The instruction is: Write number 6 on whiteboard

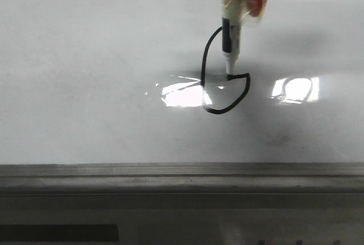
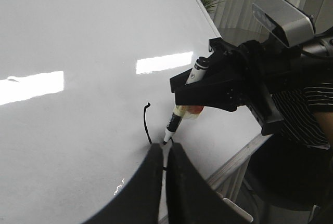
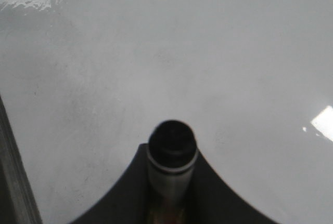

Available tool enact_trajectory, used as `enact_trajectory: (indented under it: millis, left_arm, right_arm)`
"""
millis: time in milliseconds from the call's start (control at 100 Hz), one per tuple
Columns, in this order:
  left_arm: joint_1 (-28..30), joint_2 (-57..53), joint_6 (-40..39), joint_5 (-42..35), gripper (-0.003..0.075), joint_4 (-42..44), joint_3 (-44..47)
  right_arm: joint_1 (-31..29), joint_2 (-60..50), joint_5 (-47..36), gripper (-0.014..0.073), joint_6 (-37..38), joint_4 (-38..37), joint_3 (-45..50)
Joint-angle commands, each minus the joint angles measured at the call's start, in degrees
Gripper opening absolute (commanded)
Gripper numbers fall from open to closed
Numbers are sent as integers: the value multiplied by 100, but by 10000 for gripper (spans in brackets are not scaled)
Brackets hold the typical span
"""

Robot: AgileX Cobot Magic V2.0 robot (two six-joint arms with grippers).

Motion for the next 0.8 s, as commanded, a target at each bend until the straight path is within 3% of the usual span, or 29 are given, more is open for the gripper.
enact_trajectory:
  millis: [0, 790]
  left_arm:
    - [-45, 34, -36, -44, -20, -87, -146]
    - [-45, 34, -36, 46, -20, -87, -137]
  right_arm:
    - [14, 17, -200, -43, -82, -9, -133]
    - [215, 355, -359, -43, -82, -1, -278]
